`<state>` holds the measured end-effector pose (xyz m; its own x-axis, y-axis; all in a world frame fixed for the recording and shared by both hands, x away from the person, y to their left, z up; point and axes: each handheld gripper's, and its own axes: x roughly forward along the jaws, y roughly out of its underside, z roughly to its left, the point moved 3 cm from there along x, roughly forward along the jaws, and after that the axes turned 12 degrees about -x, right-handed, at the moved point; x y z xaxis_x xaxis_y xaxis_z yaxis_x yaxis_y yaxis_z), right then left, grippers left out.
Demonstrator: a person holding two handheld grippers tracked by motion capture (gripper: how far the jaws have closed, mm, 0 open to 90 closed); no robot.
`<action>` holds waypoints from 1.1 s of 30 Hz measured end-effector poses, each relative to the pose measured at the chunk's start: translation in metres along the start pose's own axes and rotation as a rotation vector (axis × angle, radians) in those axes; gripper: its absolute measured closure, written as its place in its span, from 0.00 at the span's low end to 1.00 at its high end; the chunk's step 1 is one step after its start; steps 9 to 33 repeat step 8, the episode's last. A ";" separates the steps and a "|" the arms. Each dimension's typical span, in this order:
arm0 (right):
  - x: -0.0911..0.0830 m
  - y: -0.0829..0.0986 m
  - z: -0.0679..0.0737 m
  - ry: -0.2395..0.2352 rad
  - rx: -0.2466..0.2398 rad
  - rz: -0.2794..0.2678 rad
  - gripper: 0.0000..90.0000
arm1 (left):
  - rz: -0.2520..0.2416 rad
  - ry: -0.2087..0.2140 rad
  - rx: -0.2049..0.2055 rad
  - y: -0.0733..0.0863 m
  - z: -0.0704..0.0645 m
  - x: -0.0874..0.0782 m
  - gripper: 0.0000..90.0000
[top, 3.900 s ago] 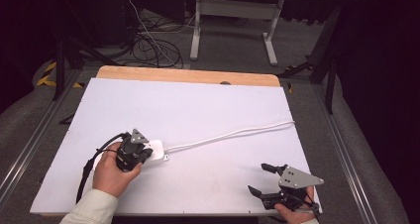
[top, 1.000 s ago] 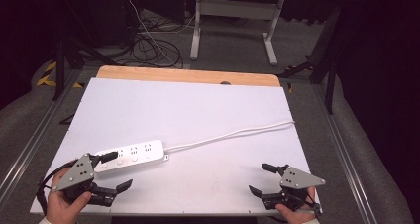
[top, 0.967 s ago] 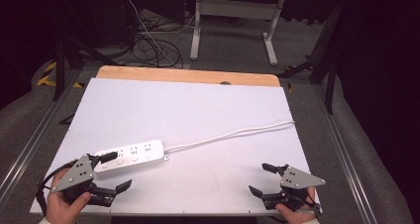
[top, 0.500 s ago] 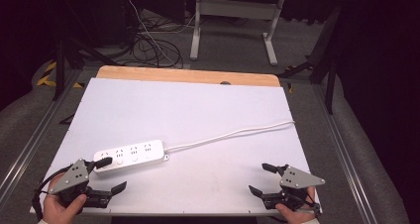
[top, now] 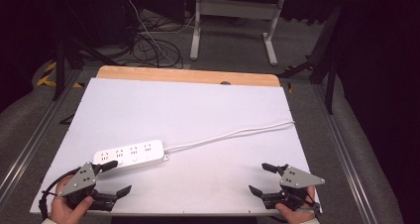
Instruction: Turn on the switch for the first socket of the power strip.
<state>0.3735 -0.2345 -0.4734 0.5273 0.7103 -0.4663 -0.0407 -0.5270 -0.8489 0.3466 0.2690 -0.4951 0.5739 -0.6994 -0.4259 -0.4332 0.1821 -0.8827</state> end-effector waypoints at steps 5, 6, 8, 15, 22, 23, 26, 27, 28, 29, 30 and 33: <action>0.000 0.000 0.000 -0.001 -0.001 0.000 0.21 | 0.006 -0.021 0.030 -0.001 0.000 -0.001 0.12; 0.000 0.000 0.000 0.000 -0.001 0.001 0.21 | 0.010 -0.023 0.034 -0.001 -0.001 -0.001 0.12; 0.000 0.000 0.000 -0.001 -0.001 -0.001 0.21 | 0.008 -0.028 0.046 -0.002 -0.001 -0.002 0.12; 0.000 0.000 0.000 -0.001 -0.001 -0.001 0.21 | 0.008 -0.028 0.046 -0.002 -0.001 -0.002 0.12; 0.000 0.000 0.000 -0.001 -0.001 -0.001 0.21 | 0.008 -0.028 0.046 -0.002 -0.001 -0.002 0.12; 0.000 0.000 0.000 -0.001 -0.001 -0.001 0.21 | 0.008 -0.028 0.046 -0.002 -0.001 -0.002 0.12; 0.000 0.000 0.000 -0.001 -0.001 -0.001 0.21 | 0.008 -0.028 0.046 -0.002 -0.001 -0.002 0.12; 0.000 0.000 0.000 -0.001 -0.001 -0.001 0.21 | 0.008 -0.028 0.046 -0.002 -0.001 -0.002 0.12; 0.000 0.000 0.000 -0.001 -0.001 -0.001 0.21 | 0.008 -0.028 0.046 -0.002 -0.001 -0.002 0.12; 0.000 0.000 0.000 -0.001 -0.001 -0.001 0.21 | 0.008 -0.028 0.046 -0.002 -0.001 -0.002 0.12; 0.000 0.000 0.000 -0.001 -0.001 -0.001 0.21 | 0.008 -0.028 0.046 -0.002 -0.001 -0.002 0.12; 0.000 0.000 0.000 -0.001 -0.001 -0.001 0.21 | 0.008 -0.028 0.046 -0.002 -0.001 -0.002 0.12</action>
